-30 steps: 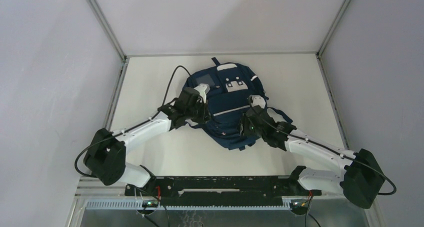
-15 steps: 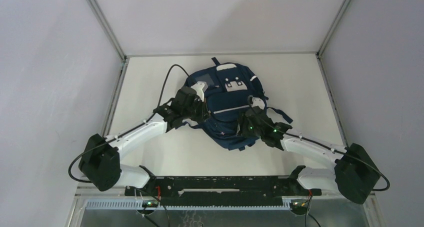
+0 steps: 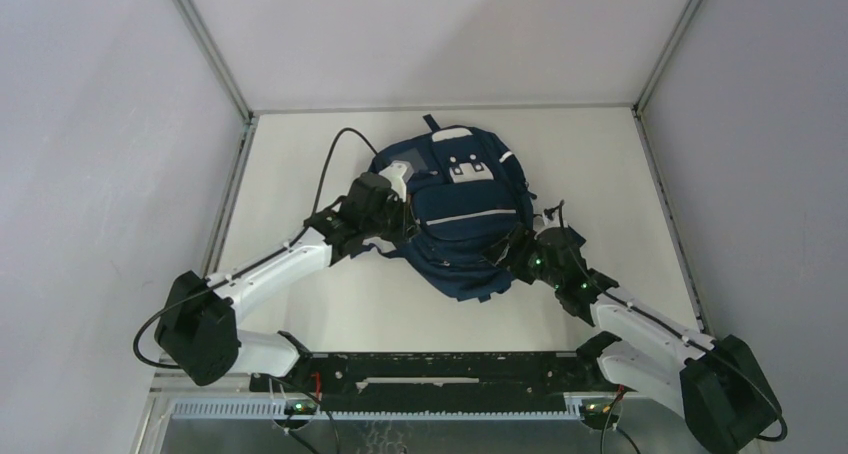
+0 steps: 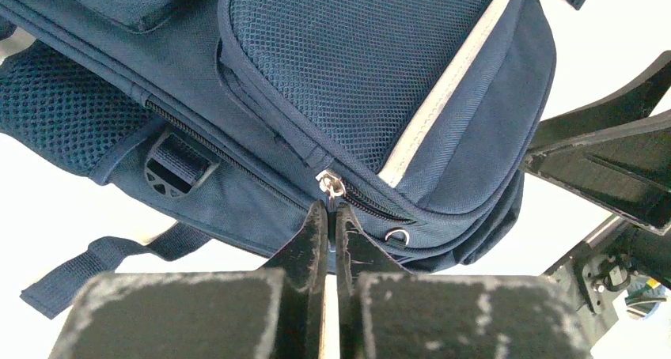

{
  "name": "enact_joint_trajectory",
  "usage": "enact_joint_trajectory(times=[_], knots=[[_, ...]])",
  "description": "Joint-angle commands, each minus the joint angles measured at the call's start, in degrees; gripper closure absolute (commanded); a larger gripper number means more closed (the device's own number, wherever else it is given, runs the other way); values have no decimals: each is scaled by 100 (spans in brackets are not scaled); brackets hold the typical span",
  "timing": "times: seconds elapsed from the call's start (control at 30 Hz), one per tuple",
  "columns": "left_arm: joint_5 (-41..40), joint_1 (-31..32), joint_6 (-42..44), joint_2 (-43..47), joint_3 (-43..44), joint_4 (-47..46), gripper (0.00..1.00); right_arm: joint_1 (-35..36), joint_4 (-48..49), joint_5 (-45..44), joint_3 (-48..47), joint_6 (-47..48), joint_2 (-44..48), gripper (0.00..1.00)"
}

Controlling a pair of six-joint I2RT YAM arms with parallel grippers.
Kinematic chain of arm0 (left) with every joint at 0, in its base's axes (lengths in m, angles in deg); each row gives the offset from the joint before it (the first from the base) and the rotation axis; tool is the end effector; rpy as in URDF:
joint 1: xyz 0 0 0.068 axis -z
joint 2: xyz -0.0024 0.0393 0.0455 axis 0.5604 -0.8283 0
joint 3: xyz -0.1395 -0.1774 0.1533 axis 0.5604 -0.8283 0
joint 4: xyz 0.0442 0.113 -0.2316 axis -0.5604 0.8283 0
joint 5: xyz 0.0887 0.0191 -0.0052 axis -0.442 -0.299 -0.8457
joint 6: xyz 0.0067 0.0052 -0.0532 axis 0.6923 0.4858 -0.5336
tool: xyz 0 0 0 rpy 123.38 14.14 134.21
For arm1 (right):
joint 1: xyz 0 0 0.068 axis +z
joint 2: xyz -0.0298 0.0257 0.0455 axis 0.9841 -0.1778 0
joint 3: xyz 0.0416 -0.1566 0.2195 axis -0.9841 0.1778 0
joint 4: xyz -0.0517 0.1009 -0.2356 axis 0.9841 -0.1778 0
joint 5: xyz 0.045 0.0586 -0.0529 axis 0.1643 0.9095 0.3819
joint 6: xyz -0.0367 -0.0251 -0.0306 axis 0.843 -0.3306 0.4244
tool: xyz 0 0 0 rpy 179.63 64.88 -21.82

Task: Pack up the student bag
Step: Adjust the student bag at the center of the board.

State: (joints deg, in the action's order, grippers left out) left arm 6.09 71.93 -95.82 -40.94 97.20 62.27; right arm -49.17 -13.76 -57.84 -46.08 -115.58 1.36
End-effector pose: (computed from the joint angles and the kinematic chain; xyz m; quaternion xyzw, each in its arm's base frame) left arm 0.2287 -0.1817 0.2569 0.1350 0.8889 -0.2567 0.3546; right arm 0.1650 0.1011 0.1754 0.1344 0.8715 0.3344 0.3325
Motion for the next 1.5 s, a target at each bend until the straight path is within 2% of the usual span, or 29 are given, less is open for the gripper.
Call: enact_joint_trajectory(times=[0.0, 0.17, 0.2, 0.3, 0.33, 0.47, 0.53, 0.63, 0.8, 0.97, 1.13, 1.37, 1.47], knots=[[189, 3, -112, 275, 25, -471, 100, -125, 700, 607, 45, -361, -90, 24], [394, -1, -1, 279, -36, -511, 100, -228, 1511, 849, 76, -537, -303, 29], [378, -1, 2, 313, -58, -513, 100, -255, 1652, 876, 72, -543, -333, 38], [334, 1, 50, 409, 10, -272, 96, -290, 1764, 854, -52, -496, -355, 87], [358, -6, 93, 404, 77, -94, 92, -297, 1739, 854, -108, -463, -359, 100], [289, -26, 15, 409, 200, 495, 65, -308, 1758, 904, -240, -406, -346, 100], [133, -31, -202, 528, 84, 605, 50, -307, 1827, 950, -269, -406, -282, 100], [82, -31, -743, 832, -192, 600, 34, -308, 1860, 959, -311, -394, -112, 100], [236, -15, -1736, 1199, -738, 331, 29, -309, 1717, 947, -405, -280, 73, 100], [924, -1, -2710, 1100, -1396, -884, 26, -306, 1791, 941, -407, -309, 114, 100], [975, 3, -3146, 813, -1625, -1704, 27, -308, 1962, 1006, -478, -413, 75, 100], [737, 1, -3792, 664, -2075, -2913, 39, -308, 1878, 1006, -539, -393, 104, 100], [771, -10, -3843, 418, -2010, -3043, 42, -306, 1823, 1003, -539, -382, 95, 100]])
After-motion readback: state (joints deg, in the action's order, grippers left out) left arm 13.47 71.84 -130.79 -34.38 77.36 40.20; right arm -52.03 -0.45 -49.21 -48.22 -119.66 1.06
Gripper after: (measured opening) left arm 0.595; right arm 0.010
